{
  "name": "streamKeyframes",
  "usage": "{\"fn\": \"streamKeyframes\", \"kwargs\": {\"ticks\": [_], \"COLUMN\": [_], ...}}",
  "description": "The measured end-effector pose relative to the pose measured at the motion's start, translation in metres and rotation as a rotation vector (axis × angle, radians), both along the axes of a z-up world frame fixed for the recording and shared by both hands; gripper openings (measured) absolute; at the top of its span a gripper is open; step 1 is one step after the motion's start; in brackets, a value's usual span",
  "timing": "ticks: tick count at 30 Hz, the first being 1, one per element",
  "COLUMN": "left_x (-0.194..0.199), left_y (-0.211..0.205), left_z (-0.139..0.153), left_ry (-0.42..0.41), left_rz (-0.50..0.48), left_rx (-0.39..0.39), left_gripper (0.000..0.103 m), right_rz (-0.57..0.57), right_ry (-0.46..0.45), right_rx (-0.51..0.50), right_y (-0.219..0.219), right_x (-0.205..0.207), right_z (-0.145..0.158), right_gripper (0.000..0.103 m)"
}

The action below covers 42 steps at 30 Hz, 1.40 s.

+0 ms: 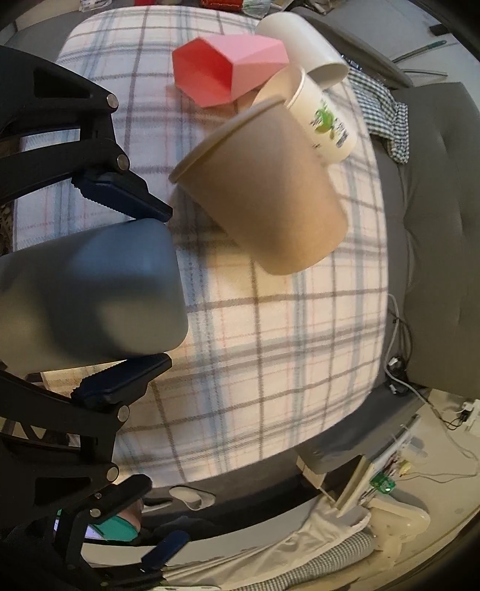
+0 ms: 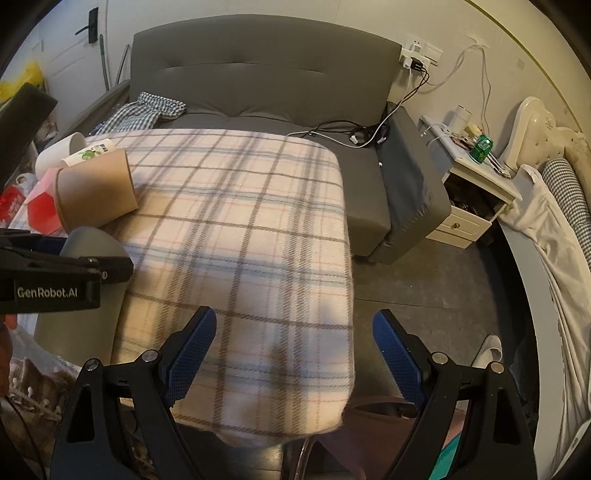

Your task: Flip cup upside down

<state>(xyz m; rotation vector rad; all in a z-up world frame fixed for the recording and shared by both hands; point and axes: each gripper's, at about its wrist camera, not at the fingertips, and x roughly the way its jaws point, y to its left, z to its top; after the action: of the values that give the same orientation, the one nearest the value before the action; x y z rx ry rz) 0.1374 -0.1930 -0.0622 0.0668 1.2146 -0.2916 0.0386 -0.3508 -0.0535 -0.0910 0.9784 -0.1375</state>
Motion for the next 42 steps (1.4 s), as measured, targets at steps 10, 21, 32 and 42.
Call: {"fn": "streamKeyframes", "kwargs": {"ticks": [10,21,32,42], "left_x": [0.001,0.008,0.002,0.001], "left_y": [0.002,0.000,-0.023,-0.028], "left_z": [0.036,0.042,0.030,0.030], "left_ry": [-0.161,-0.314,-0.338,-0.334], "left_rz": [0.023,0.047,-0.016,-0.037], "left_rx": [-0.002,0.002,0.074,0.058], "left_gripper": [0.074,0.073,0.073,0.075], "right_rz": [-0.024,-0.031,-0.044,-0.064], "right_ry": [-0.015,-0.003,0.003,0.001], "right_rx": [0.020,0.023,0.022,0.032], "right_y": [-0.008,-0.012,-0.016,-0.023], "right_x": [-0.007,-0.010,-0.010,-0.014], "right_z": [0.003,-0.004,-0.006,-0.003], "right_gripper": [0.087,0.087,0.087,0.087]}}
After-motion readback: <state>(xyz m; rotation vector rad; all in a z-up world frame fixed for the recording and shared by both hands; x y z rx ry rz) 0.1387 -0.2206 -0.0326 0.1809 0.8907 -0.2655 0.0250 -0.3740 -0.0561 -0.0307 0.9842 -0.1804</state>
